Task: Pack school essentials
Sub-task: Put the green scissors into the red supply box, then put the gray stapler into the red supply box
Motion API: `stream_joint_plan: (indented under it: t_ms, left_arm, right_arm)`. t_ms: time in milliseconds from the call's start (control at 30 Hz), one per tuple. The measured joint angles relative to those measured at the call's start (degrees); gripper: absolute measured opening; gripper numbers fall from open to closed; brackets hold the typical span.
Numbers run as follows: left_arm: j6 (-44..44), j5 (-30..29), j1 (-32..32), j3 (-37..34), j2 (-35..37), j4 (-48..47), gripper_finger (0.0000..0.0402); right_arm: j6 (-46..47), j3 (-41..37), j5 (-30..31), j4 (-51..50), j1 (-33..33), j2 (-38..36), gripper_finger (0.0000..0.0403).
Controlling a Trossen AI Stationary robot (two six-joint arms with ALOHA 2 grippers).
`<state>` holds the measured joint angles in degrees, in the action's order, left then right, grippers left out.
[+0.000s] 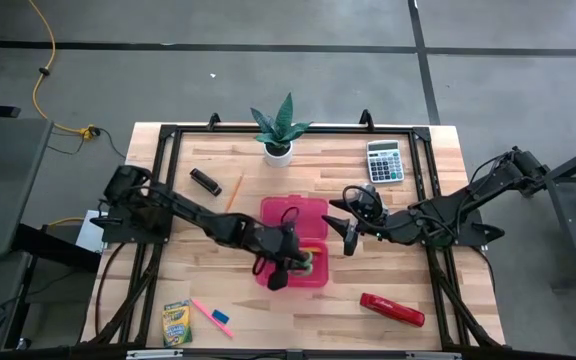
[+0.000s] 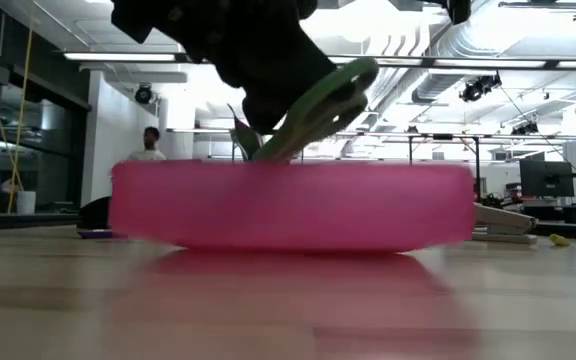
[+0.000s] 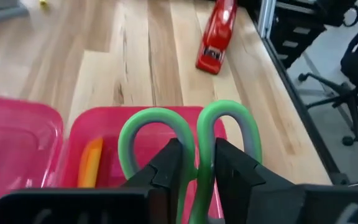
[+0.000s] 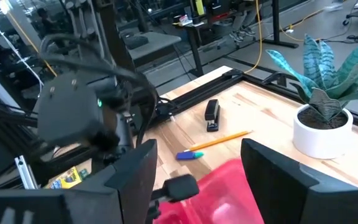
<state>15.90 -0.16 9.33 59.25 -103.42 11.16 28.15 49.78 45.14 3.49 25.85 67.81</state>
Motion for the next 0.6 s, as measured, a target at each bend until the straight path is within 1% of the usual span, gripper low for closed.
stream_joint_plan:
  t_ms: [233,400,500,600]
  left_arm:
    - [0.43,-0.27,0.58,0.03,-1.97,-0.72,0.0114]
    - [1.82,-0.27,0.43,-0.01,-1.67,-0.99,0.0148]
    - [1.95,1.7,-0.12,-0.07,-0.5,-1.9,0.0164]
    - [1.29,5.53,-1.29,-0.05,3.05,-2.54,0.0174]
  right_arm:
    - [-0.06,-0.02,0.37,-0.24,0.0,0.0,0.0225]
    - [0.04,-0.02,0.4,-0.52,0.0,0.0,0.0225]
    - [0.04,-0.02,0.39,-0.69,0.0,0.0,0.0225]
    - [0.04,-0.02,0.37,-0.7,0.0,0.0,0.0225]
